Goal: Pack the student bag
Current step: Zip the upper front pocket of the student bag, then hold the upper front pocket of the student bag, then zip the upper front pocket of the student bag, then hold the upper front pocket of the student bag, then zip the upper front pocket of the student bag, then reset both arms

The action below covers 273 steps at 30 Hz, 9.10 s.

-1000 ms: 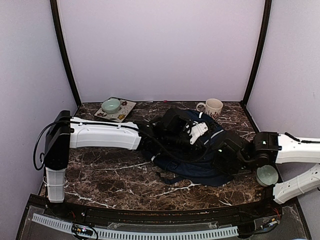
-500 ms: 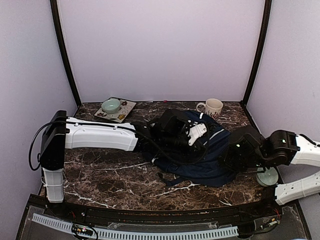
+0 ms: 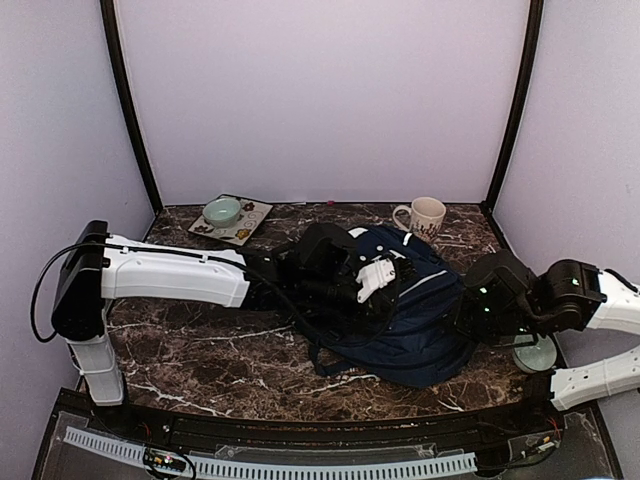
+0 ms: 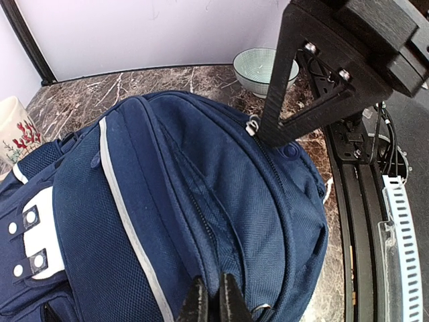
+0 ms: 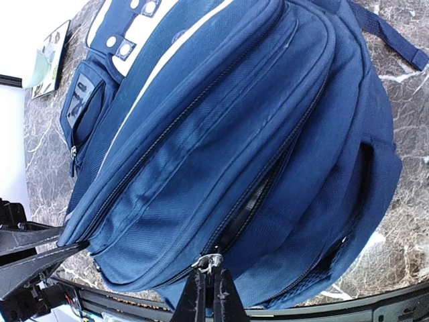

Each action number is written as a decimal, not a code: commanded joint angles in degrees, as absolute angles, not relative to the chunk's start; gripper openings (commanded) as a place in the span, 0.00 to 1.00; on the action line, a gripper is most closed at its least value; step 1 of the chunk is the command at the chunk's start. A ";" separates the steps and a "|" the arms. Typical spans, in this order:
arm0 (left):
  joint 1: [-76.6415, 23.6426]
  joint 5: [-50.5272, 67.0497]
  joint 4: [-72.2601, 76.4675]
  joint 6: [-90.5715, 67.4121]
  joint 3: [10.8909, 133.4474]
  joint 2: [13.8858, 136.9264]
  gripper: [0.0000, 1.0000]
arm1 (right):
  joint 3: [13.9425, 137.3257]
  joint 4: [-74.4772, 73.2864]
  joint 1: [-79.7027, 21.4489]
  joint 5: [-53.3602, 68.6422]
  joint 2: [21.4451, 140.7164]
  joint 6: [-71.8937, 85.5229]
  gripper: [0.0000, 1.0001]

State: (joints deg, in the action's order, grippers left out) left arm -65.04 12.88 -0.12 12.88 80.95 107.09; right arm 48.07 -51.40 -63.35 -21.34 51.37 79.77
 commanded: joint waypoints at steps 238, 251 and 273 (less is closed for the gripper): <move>-4.23 -3.17 54.63 2.59 18.52 80.35 0.93 | 60.57 -50.45 -45.99 -22.79 49.90 53.42 1.00; 0.60 -0.09 72.93 4.20 15.26 90.12 0.99 | 52.40 -45.33 -45.97 -25.54 39.38 59.46 1.00; 0.59 0.17 72.18 4.22 15.38 89.96 0.99 | 18.99 11.13 -20.72 -38.87 42.16 20.63 1.00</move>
State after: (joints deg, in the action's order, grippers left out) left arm 0.45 -0.75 70.28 4.27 15.70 90.41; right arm 21.32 -8.71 -31.53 -44.62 41.17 32.01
